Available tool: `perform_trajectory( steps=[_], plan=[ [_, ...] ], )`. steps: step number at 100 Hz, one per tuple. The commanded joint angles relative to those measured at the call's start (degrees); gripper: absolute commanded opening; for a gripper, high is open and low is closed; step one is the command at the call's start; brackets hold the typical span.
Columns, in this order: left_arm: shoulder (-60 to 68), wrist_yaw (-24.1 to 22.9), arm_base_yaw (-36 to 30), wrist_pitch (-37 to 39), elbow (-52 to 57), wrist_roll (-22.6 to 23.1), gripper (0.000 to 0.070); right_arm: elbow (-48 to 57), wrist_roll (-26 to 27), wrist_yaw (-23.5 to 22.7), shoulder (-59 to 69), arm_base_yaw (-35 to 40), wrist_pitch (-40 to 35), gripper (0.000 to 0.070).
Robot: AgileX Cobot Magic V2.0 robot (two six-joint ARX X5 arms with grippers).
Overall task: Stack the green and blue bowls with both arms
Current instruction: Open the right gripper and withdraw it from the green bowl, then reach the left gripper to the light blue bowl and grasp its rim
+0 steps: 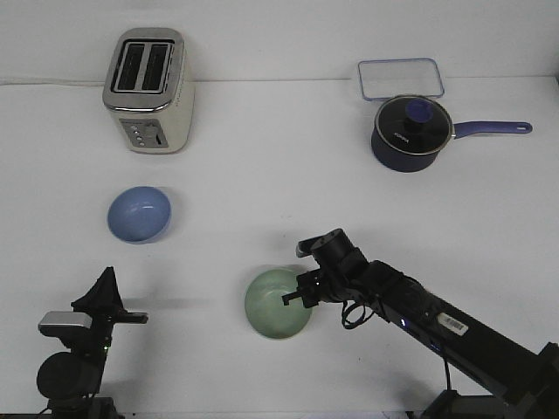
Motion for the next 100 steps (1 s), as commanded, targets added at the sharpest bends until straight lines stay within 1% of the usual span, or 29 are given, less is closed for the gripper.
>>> perform_trajectory(
  steps=[1,11,20,23,39,49,54,60,71,86,92,100],
  plan=[
    [-0.1,0.1,0.0,0.7,-1.1,0.0,0.0014,0.5,-1.0,0.0,1.0,0.7,0.2,0.0205],
    [-0.1,0.1,0.0,0.7,-1.1,-0.2,0.0014,0.7,-2.1,-0.2,0.9,0.7,0.3,0.0226],
    [-0.1,0.1,0.0,0.9,-0.9,-0.9,0.0014,1.0,-3.5,-0.2,-0.7,0.2,0.3,0.0287],
    [-0.1,0.1,0.0,0.9,-0.8,-1.9,0.0013,1.2,-4.0,-0.2,-1.6,-0.2,0.3,0.0296],
    [0.0,0.1,0.0,1.0,0.5,-11.9,0.0011,3.1,-7.7,0.0,-9.4,-2.8,0.3,0.0296],
    [0.0,0.1,0.0,-0.8,1.5,-15.5,0.0012,3.6,-10.8,1.4,-15.6,-5.5,1.0,0.0296],
    [0.1,0.1,0.0,-3.2,2.7,-16.8,0.0012,3.6,-12.7,3.0,-18.7,-6.8,1.1,0.0296],
    [0.8,0.1,0.0,-6.4,4.6,-17.5,0.0014,3.3,-15.0,5.2,-22.7,-8.1,1.1,0.0296],
    [4.7,0.1,0.0,-10.3,9.3,-17.9,0.0014,0.8,-16.5,9.7,-30.6,-8.8,2.8,0.0295],
    [16.4,0.1,0.1,-12.2,17.6,-17.5,0.0014,-9.4,-16.2,13.4,-42.5,-8.8,10.6,0.0295],
    [22.7,0.1,0.1,-13.9,21.9,-16.3,0.0014,-14.2,-15.3,14.9,-47.0,-8.8,13.6,0.0295],
    [31.8,0.1,0.4,-16.5,27.8,-15.7,0.0013,-19.4,-13.5,16.7,-52.0,-8.8,15.7,0.0295]
  ],
)
